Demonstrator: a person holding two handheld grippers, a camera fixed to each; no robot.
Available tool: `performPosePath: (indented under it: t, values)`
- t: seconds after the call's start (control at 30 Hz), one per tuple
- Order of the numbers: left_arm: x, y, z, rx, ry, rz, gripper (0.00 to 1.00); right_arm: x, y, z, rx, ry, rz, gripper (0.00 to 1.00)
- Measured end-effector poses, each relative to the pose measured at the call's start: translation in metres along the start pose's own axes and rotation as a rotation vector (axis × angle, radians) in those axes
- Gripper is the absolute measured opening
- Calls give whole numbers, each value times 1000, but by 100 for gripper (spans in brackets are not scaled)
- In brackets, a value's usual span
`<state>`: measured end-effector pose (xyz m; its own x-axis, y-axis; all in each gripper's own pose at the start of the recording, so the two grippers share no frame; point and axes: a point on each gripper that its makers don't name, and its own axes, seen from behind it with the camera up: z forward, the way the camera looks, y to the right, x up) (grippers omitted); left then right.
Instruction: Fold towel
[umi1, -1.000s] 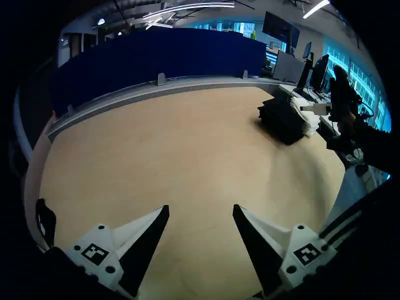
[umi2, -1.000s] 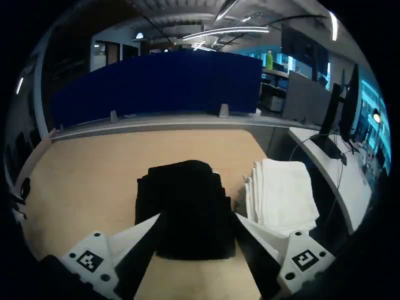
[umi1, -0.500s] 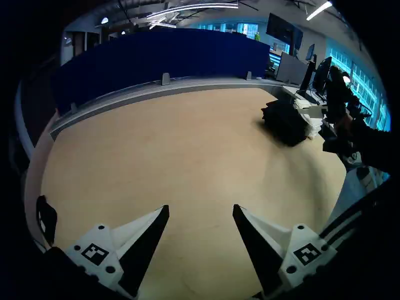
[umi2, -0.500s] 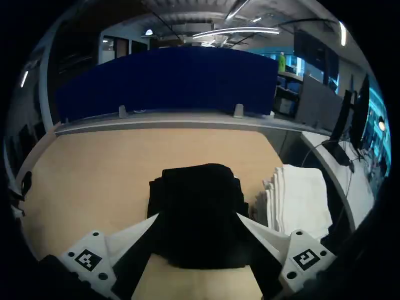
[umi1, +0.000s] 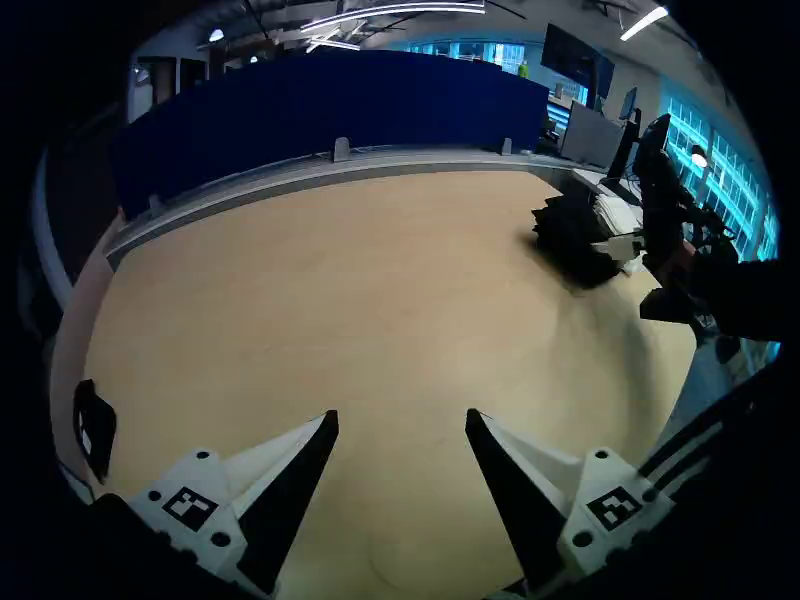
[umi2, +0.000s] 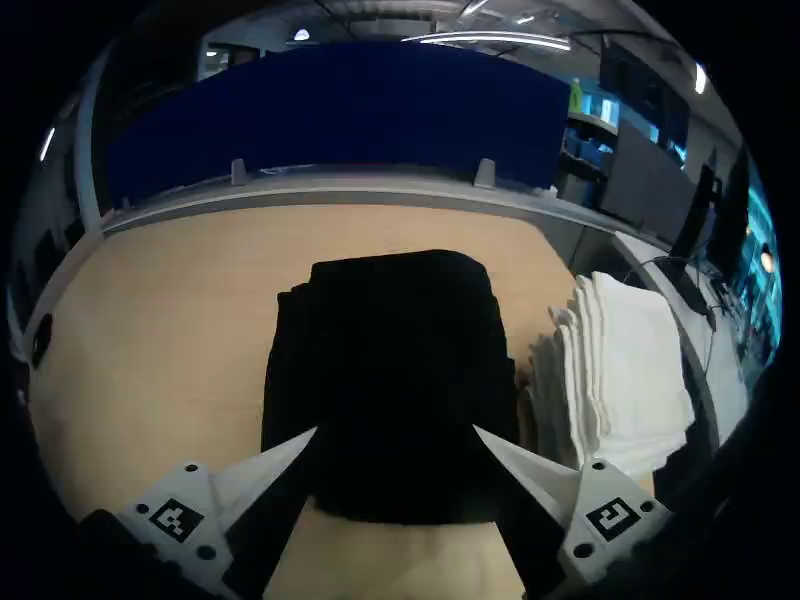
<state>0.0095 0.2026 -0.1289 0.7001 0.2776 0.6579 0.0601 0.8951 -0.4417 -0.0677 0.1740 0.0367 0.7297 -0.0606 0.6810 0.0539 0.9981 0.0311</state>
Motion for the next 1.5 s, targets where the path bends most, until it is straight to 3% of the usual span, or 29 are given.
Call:
performPosePath:
  t: [0.17, 0.37, 0.5, 0.67, 0.9, 1.2, 1.5]
  values:
    - [1, -3, 0, 6, 0, -8, 94, -1, 1, 3, 3, -9, -11, 100]
    - [2, -3, 0, 6, 3, -8, 95, 11, 0, -7, 8, 5, -9, 100]
    - [3, -4, 0, 6, 6, -14, 94, 35, 1, -16, 4, 50, -2, 100]
    - [4, -7, 0, 11, 8, -23, 94, 68, 2, -15, 9, 96, -4, 100]
    - [0, -11, -4, 27, 5, -30, 94, 95, -1, 13, 28, 98, -16, 100]
    - [-4, -20, -13, 64, 9, -57, 94, 88, 7, 53, 10, 28, -3, 100]
    - [-6, -26, -17, 79, 13, -73, 94, 89, 7, 59, 8, 20, -4, 100]
